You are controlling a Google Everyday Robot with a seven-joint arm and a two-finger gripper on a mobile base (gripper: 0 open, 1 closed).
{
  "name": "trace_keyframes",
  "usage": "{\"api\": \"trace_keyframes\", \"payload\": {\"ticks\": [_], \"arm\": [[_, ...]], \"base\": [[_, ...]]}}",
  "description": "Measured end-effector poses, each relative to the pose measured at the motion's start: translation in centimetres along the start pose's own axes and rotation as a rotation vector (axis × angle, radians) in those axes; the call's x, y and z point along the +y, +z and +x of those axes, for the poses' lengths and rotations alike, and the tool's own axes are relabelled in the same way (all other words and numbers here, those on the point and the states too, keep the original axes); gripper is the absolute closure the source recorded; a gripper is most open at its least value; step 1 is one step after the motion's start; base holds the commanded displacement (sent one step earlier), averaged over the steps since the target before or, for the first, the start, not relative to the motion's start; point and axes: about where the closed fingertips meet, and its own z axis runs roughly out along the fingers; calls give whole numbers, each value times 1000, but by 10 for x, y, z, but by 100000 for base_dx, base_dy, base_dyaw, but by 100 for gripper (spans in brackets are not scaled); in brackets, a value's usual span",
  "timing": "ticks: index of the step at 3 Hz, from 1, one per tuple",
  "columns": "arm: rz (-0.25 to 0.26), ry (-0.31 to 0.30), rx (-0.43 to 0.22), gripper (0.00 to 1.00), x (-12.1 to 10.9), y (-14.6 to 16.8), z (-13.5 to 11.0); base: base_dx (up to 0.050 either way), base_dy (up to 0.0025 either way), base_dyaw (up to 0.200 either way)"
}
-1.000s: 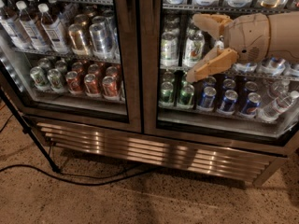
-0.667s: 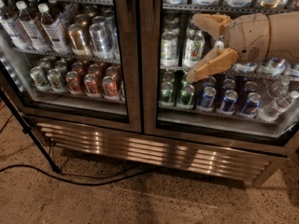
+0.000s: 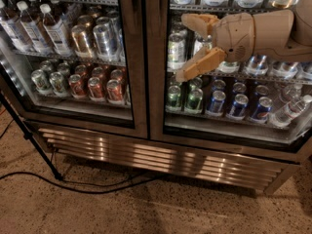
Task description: Open right fridge door
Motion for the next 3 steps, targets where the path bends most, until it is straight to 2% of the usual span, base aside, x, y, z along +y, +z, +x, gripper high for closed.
{"api": "trace_keyframes", "payload": {"ticks": [1, 3], "arm": [[-19, -34, 6, 0, -10, 11, -9], [-24, -79, 36, 0, -23, 9, -30]], "base": [[0, 0, 0], [0, 0, 0]]}}
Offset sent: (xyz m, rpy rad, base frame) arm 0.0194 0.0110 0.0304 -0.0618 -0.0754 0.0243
